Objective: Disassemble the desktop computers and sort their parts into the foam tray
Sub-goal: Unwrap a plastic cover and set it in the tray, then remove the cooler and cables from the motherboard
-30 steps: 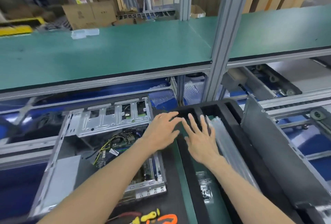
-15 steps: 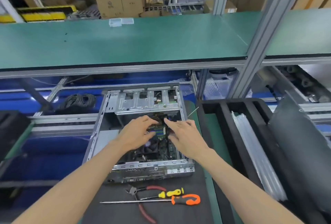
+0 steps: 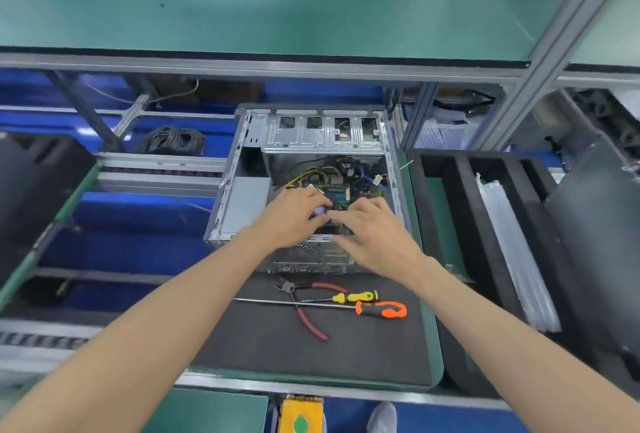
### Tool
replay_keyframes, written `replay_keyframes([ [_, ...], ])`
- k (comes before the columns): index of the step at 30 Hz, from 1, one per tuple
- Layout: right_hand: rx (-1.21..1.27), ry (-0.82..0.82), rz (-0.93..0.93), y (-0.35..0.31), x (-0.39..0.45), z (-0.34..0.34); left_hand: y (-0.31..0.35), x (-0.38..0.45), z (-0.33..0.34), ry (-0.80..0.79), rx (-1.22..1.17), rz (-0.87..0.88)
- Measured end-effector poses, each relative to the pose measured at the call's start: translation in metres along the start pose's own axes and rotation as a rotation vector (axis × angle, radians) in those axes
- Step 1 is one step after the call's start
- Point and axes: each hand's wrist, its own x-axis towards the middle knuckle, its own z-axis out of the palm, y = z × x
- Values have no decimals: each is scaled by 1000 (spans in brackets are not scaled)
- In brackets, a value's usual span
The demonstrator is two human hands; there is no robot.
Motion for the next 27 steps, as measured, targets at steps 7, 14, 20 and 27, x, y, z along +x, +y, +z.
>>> replay_keyframes([
  [7,-73,-133,-372,-24,-38,4,0,-8,7,-82,-110,-69],
  [14,-131,-716,-46,-26,-57,33,1,-8,7,-125,-91,-66],
  [20,-138,-759,81,-28,-62,50,3,-9,6,-127,-85,-71],
  [27,-88,-756,119,-35,-58,51,5,-9,5,-145,-61,-81],
])
